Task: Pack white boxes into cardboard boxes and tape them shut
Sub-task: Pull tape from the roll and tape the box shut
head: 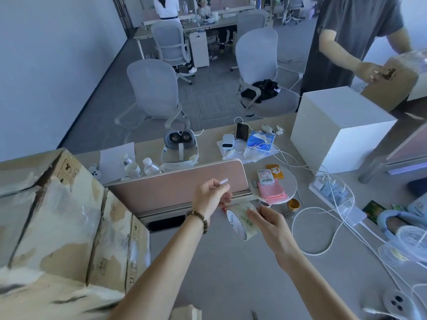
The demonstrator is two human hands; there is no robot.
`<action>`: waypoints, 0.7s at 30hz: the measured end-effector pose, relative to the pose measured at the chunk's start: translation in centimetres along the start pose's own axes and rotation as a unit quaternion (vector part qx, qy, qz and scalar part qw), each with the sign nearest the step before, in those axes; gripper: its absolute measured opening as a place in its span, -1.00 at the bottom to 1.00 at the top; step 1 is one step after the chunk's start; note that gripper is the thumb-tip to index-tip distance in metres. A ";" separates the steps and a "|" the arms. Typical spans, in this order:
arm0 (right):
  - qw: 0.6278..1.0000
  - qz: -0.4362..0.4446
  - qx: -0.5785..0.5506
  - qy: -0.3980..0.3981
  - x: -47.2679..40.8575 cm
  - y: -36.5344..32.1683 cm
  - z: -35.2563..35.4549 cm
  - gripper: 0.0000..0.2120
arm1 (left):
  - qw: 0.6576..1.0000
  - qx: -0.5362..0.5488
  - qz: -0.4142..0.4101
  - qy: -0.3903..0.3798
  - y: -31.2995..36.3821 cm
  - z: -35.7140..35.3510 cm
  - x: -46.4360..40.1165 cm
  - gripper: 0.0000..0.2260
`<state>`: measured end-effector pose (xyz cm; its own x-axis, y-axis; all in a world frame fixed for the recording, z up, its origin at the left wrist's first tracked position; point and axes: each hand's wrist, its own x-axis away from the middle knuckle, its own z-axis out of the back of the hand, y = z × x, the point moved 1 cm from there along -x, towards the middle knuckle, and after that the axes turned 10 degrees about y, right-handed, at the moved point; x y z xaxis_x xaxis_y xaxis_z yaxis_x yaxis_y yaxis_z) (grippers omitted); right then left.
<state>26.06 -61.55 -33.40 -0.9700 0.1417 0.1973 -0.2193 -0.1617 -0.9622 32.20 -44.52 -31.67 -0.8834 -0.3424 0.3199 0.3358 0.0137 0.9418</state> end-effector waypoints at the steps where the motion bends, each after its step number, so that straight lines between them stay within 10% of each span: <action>1: 1.000 -0.001 0.000 -0.005 0.8 -0.1 0.1 -0.60 | 1.000 -0.012 -0.012 0.000 -0.1 0.8 0.9 -0.85; 21: 0.978 0.016 0.009 -0.209 18.1 1.1 -8.8 -0.72 | 0.992 -0.104 0.016 0.066 -8.3 23.7 17.8 -0.85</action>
<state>9.14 -50.62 -32.53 -0.9336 -0.2752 0.2295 -0.1855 -0.1768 -0.9666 5.99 -28.47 -31.38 -0.8253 -0.4649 0.3205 0.4357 -0.1634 0.8851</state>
